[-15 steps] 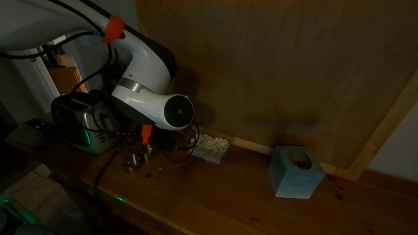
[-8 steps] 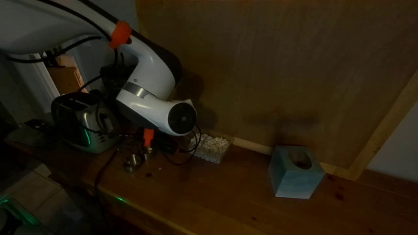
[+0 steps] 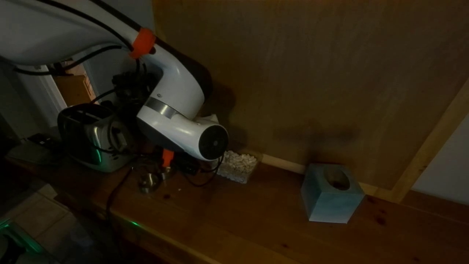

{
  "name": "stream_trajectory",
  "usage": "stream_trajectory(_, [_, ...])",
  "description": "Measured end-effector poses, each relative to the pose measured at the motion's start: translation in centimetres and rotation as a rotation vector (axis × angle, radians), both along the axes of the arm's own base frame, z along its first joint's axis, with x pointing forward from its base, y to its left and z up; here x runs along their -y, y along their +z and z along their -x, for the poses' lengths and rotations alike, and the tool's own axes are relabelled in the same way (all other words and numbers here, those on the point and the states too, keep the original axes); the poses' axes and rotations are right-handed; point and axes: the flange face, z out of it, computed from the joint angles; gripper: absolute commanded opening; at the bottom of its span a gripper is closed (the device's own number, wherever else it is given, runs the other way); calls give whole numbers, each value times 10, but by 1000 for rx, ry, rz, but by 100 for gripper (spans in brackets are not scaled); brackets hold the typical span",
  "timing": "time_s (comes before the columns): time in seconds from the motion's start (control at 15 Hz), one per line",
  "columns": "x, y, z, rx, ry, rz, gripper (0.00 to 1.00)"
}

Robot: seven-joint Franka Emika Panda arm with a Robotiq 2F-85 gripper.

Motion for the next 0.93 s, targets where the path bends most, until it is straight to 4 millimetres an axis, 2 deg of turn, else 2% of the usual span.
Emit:
stream_trajectory(0.53, [2, -9, -1, -14, 26, -22, 2])
stream_trajectory(0.93, [0, -28, -1, -54, 54, -56, 2])
